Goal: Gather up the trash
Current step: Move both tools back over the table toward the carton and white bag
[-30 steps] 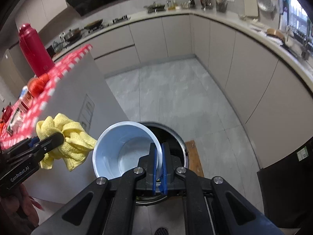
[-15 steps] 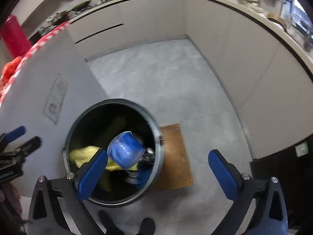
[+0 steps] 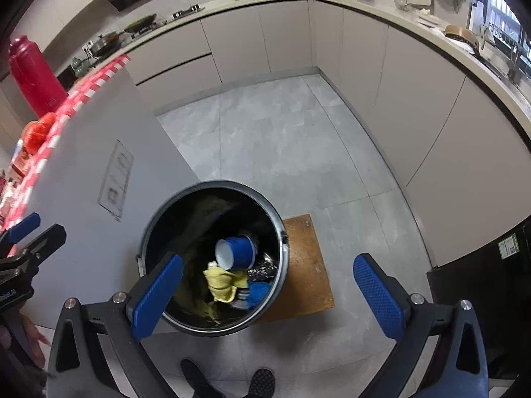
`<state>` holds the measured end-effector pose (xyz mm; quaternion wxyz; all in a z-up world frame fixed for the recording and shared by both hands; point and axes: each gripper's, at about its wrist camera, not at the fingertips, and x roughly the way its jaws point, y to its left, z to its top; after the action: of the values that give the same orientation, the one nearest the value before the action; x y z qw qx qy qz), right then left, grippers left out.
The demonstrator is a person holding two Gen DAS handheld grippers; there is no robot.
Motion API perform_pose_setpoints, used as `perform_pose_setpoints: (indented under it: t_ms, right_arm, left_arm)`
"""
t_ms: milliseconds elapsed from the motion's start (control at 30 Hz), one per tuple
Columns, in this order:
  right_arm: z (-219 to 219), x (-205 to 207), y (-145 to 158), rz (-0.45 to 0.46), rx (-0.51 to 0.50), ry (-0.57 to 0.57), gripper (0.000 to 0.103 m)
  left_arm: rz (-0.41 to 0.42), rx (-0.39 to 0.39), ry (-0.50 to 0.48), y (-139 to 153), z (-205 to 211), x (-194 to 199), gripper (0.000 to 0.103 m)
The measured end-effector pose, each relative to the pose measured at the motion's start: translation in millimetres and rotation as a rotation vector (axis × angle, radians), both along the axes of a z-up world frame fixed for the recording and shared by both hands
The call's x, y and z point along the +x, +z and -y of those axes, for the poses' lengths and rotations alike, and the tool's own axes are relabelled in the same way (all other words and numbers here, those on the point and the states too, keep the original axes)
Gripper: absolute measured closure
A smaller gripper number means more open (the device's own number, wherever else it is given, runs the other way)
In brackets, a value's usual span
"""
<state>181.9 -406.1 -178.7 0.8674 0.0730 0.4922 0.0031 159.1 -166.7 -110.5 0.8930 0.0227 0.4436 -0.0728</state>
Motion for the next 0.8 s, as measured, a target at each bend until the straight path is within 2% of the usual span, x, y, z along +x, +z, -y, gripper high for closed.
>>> perform_pose_setpoints:
  t_ms: [167, 400, 500, 600, 800]
  right_arm:
    - [-18, -7, 24, 0.031, 0.008, 0.023, 0.0]
    - [-38, -19, 62, 0.099, 0.017, 0.053, 0.0]
    - [-51, -22, 77, 0.117, 0.068, 0.104, 0.0]
    - [-73, -26, 94, 0.157, 0.062, 0.148, 0.0]
    - [-114, -21, 108, 0.179, 0.114, 0.204, 0.0]
  left_arm:
    - [0.021, -0.013, 0.012, 8, -11, 0, 0.0]
    - [0.062, -0.039, 0.037, 34, -29, -10, 0.0]
    - [0.091, -0.051, 0.059, 48, -46, -20, 0.0]
    - [0.115, -0.06, 0.098, 58, -66, -29, 0.0]
    - [0.15, -0.067, 0.189, 70, -120, -43, 0.0]
